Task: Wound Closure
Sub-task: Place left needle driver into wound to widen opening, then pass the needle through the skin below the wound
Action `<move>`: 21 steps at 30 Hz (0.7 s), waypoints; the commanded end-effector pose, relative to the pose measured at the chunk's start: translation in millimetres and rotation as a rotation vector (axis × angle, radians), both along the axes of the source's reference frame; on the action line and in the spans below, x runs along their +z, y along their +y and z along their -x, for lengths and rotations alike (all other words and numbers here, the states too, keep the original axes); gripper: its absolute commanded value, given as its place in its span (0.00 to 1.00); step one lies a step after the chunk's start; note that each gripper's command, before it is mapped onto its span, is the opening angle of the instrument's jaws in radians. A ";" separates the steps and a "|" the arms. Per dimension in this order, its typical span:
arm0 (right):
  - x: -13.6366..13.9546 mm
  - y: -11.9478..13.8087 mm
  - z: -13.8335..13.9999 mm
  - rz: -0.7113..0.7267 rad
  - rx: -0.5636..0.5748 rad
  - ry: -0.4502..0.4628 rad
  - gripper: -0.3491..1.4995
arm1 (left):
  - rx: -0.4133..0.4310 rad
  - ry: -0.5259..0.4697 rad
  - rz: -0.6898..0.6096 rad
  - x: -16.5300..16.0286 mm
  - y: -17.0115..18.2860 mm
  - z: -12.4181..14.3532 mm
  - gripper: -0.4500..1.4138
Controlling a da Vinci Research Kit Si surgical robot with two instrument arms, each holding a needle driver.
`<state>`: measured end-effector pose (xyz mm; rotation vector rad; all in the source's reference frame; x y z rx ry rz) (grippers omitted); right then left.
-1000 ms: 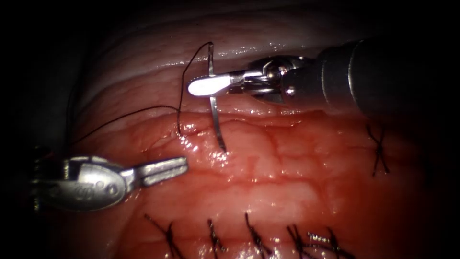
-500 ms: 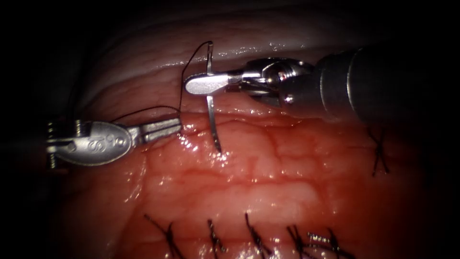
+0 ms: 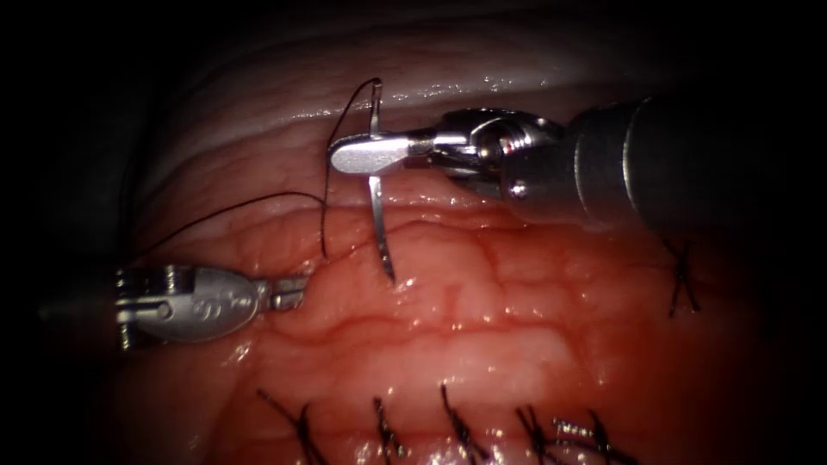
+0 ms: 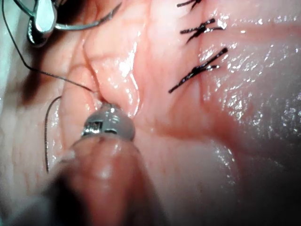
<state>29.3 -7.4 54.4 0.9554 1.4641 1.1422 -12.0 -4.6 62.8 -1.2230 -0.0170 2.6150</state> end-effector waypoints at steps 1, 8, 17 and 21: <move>0.6 0.0 -0.9 0.020 0.002 -0.002 0.00 | 0.001 0.005 -0.001 0.6 0.1 0.5 0.00; 1.1 -0.2 -2.5 0.459 0.033 -0.124 0.00 | -0.004 0.047 -0.021 0.2 -0.5 1.1 0.00; 2.8 -0.1 -3.9 0.709 0.060 -0.191 0.00 | -0.030 0.057 -0.037 -0.8 -1.1 2.2 0.30; 2.5 0.3 -3.7 0.743 0.102 -0.184 0.00 | -0.054 0.057 -0.060 -1.1 -1.2 2.3 0.36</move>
